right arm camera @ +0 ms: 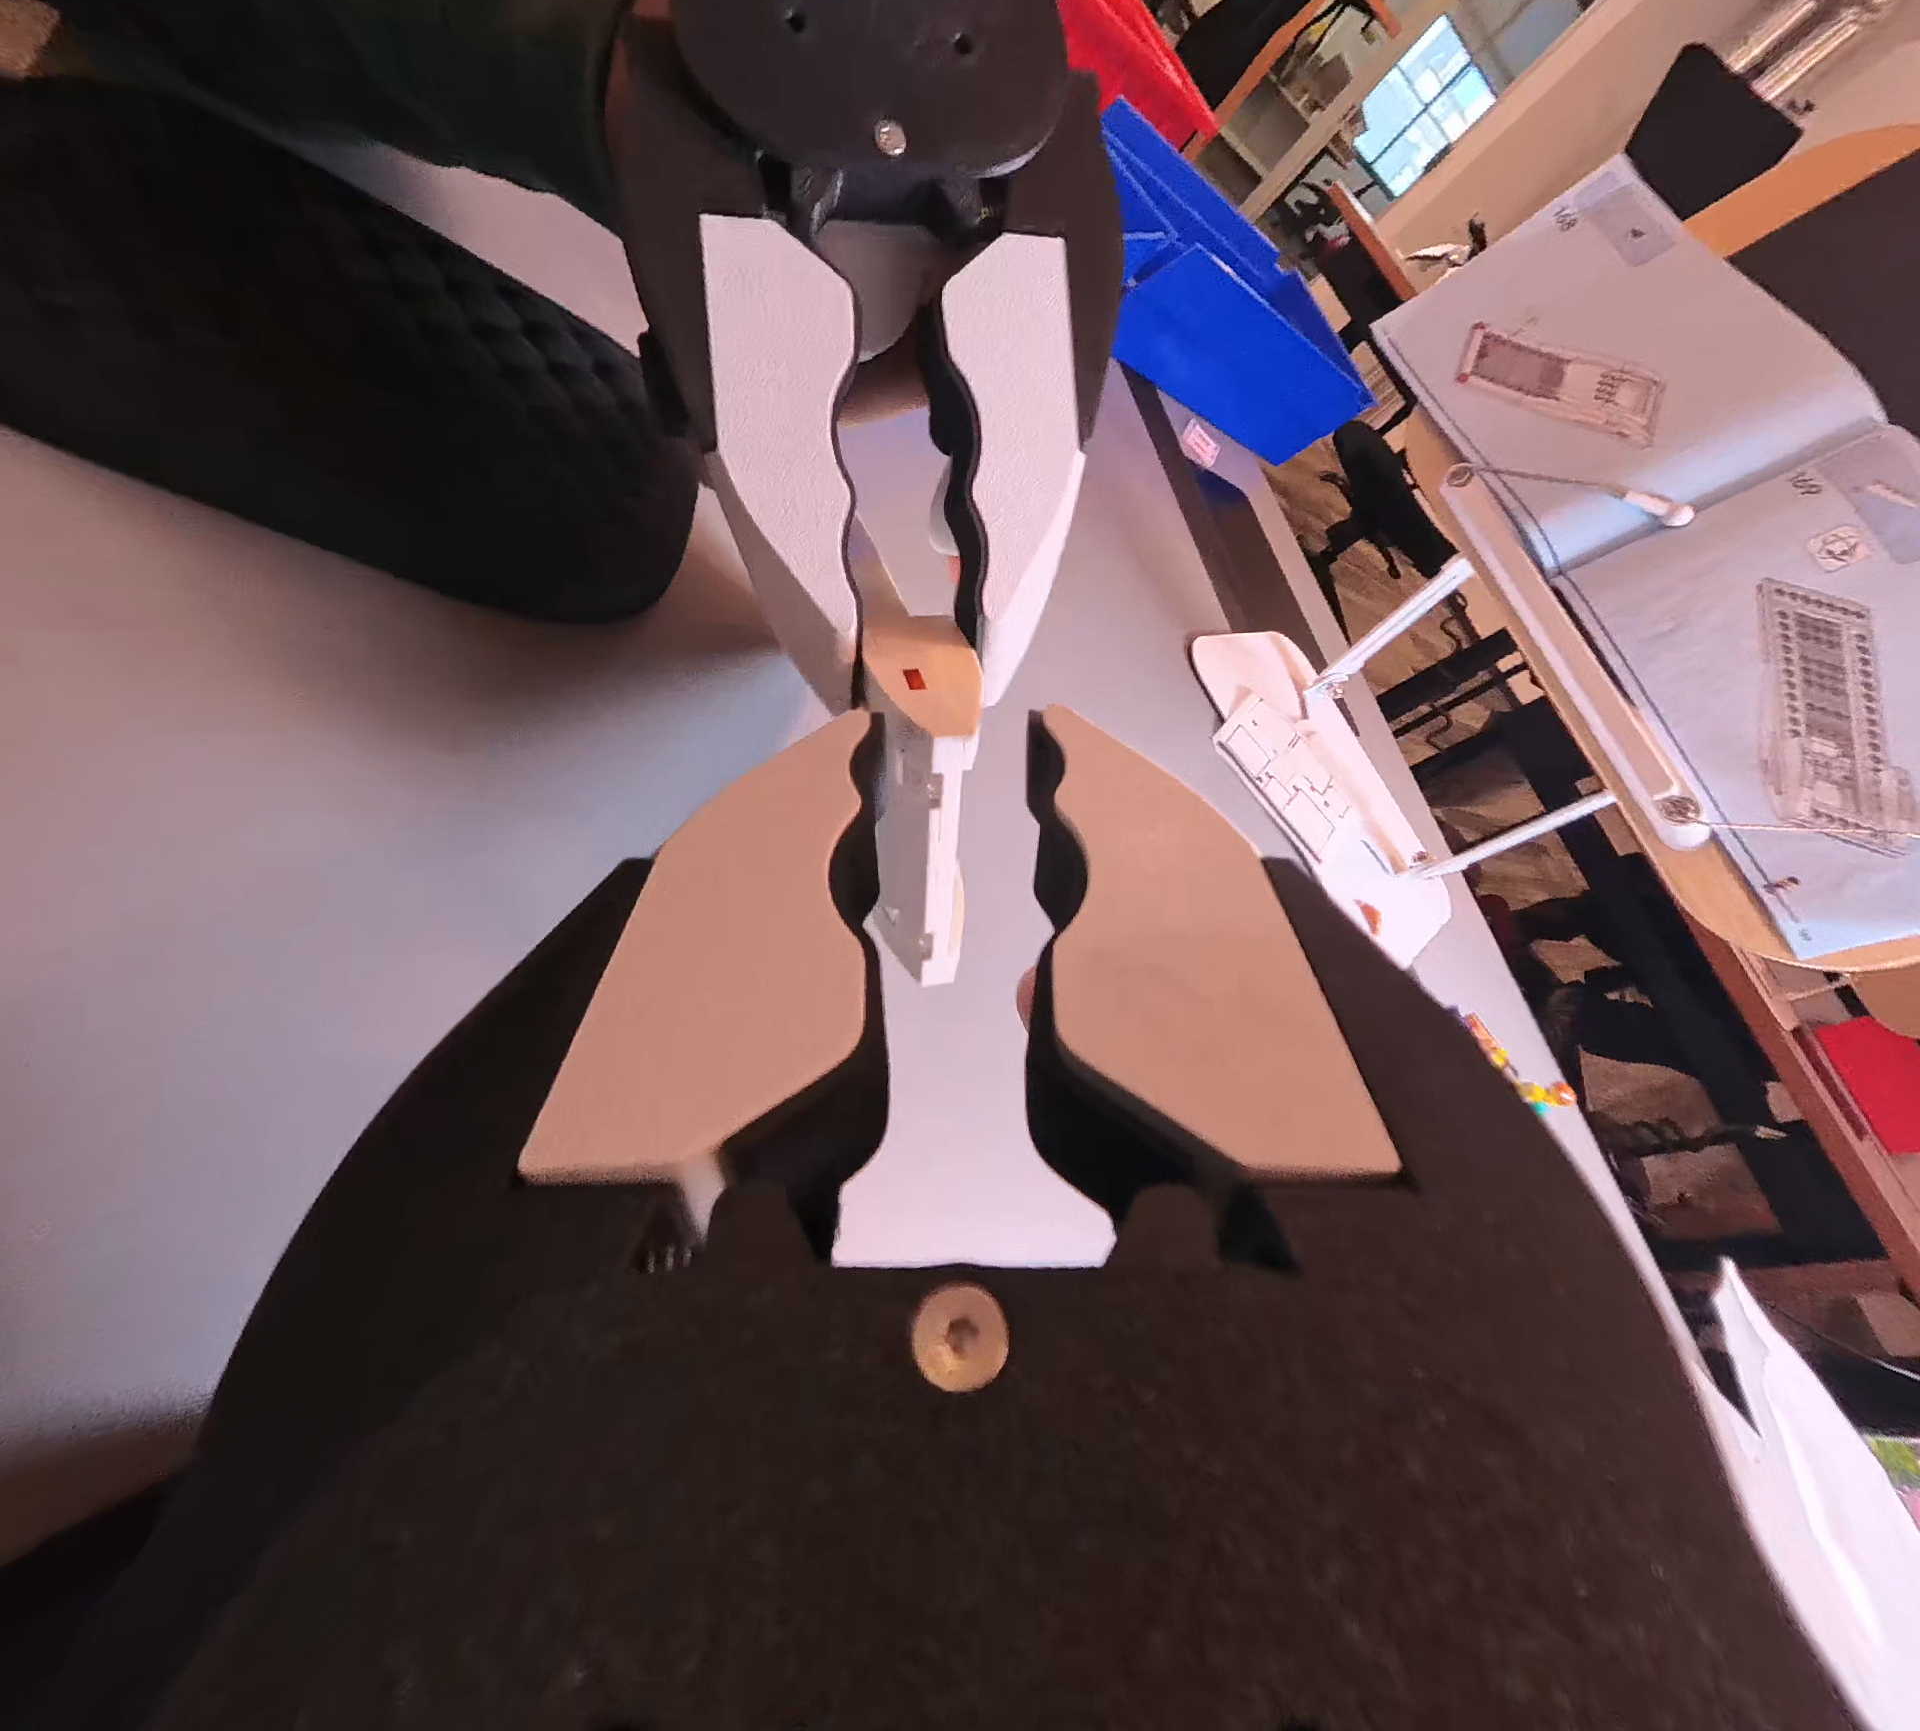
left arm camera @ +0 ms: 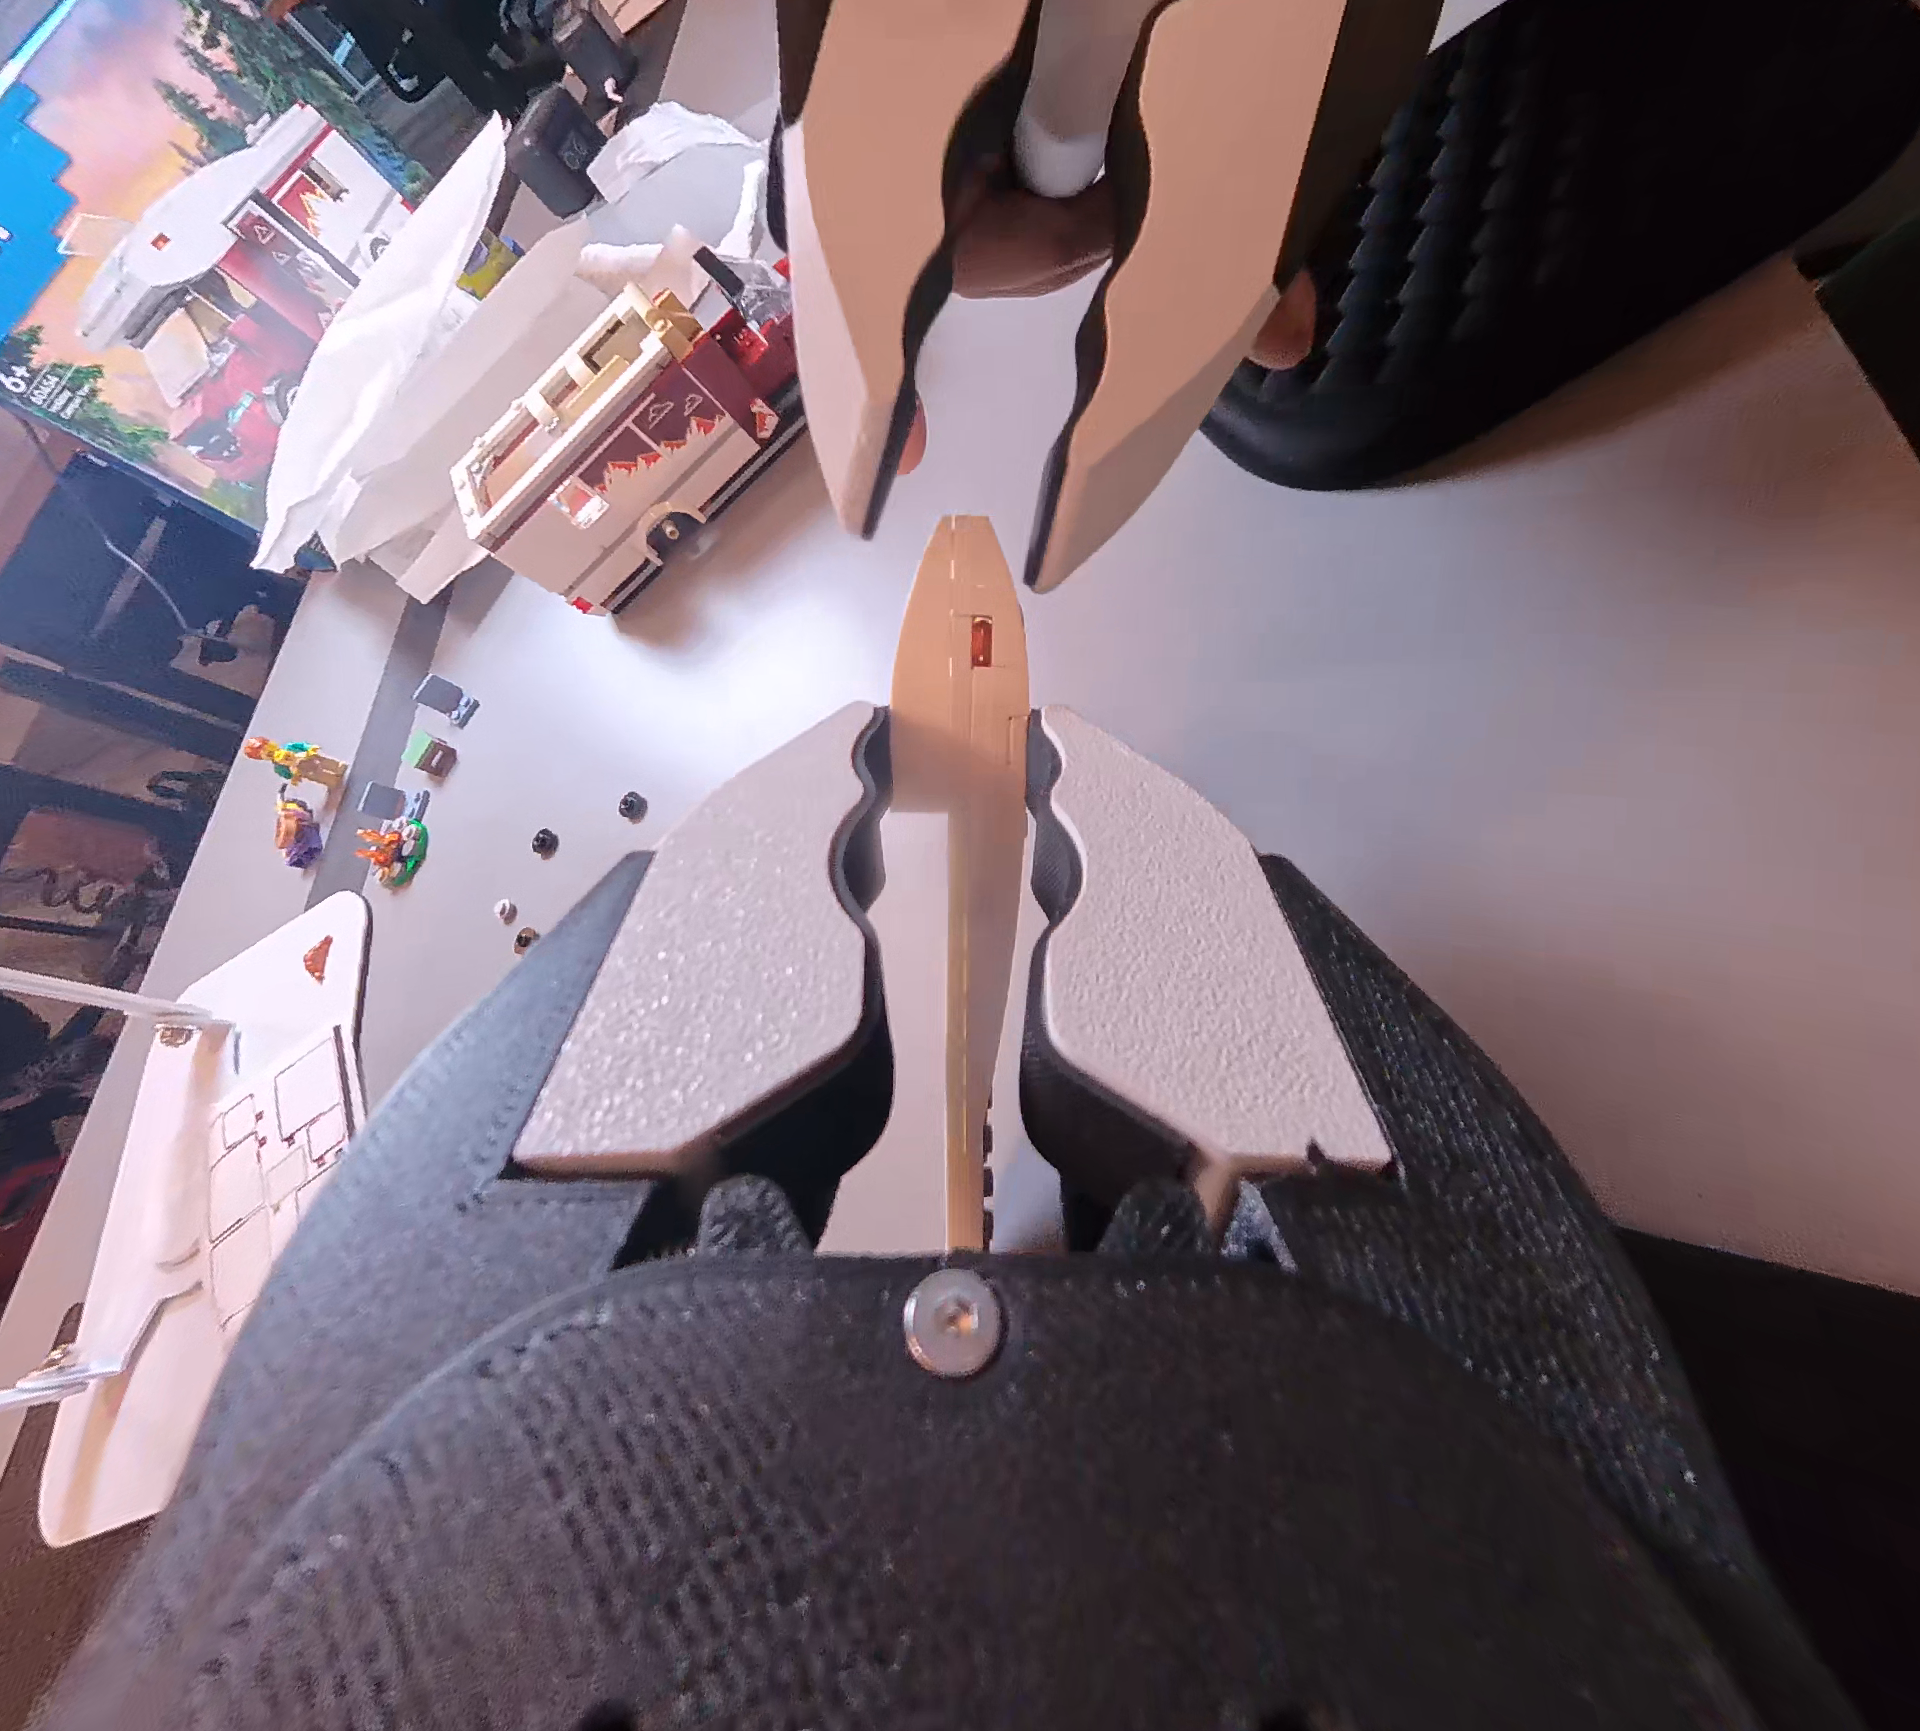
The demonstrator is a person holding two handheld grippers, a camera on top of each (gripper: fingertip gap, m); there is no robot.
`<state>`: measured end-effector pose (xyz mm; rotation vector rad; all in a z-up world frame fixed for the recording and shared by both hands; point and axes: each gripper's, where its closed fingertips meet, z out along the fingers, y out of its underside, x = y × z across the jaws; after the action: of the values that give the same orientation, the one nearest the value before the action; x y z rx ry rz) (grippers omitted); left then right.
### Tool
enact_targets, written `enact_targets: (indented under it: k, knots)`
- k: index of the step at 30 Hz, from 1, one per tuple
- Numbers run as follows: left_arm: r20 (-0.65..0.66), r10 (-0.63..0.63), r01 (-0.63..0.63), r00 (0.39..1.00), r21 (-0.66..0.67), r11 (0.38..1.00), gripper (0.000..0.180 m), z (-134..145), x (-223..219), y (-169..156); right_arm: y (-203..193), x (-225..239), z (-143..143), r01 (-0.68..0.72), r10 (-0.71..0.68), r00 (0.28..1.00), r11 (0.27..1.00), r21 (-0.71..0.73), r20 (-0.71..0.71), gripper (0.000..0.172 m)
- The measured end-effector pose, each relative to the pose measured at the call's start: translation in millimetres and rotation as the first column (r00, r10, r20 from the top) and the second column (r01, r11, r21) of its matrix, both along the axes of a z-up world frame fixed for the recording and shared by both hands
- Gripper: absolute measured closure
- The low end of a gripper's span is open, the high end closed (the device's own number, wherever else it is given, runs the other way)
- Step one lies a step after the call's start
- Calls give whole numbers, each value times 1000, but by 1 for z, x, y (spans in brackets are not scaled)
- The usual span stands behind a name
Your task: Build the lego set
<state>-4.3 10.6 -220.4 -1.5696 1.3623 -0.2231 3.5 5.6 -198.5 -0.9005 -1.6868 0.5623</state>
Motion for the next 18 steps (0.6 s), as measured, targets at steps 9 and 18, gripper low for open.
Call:
enact_targets:
  k: [9, 18]
  knots:
    - [16, -6, 5, 1000, 21, 1000, 156, 4, 1, -3, -1, -2, -2, -5, 5, 1000, 1000, -11, 20, 152]
    - [32, -32, 32, 999, 8, 999, 156, 4, 6, -8, -10, 1, -1, -46, 46, 998, 999, -4, 53, 157]
